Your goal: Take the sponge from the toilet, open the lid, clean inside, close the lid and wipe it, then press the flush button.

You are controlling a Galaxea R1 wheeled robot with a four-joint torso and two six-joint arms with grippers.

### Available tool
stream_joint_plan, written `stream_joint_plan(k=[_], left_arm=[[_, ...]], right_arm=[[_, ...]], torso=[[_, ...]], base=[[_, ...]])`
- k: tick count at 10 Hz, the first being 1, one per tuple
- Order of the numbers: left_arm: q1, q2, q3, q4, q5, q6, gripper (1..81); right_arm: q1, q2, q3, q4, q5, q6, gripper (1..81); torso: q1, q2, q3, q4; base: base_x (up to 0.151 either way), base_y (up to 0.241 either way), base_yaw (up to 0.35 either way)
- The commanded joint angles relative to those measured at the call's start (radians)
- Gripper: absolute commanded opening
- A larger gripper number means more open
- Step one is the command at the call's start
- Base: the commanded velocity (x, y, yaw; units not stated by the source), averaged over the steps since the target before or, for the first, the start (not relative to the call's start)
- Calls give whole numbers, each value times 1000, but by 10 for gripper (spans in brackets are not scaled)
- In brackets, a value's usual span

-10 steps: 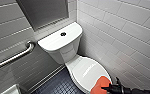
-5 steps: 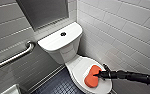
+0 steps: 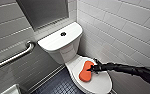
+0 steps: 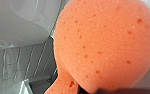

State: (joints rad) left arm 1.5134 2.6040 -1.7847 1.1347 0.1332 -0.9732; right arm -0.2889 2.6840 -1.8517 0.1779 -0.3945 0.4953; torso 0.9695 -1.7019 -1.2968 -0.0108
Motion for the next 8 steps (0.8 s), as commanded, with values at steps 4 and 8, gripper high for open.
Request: stream_joint_plan(k=[4, 8], left_arm=[[38, -13, 14, -13, 39, -2, 811], [38, -7, 8, -13, 39, -2, 811]], right_arm=[[118, 176, -245, -87, 95, -11, 10], [27, 111, -181, -86, 101, 2, 10]], torso=[[0, 0, 0, 0], [0, 0, 0, 0]], base=[[0, 0, 0], [0, 0, 0]])
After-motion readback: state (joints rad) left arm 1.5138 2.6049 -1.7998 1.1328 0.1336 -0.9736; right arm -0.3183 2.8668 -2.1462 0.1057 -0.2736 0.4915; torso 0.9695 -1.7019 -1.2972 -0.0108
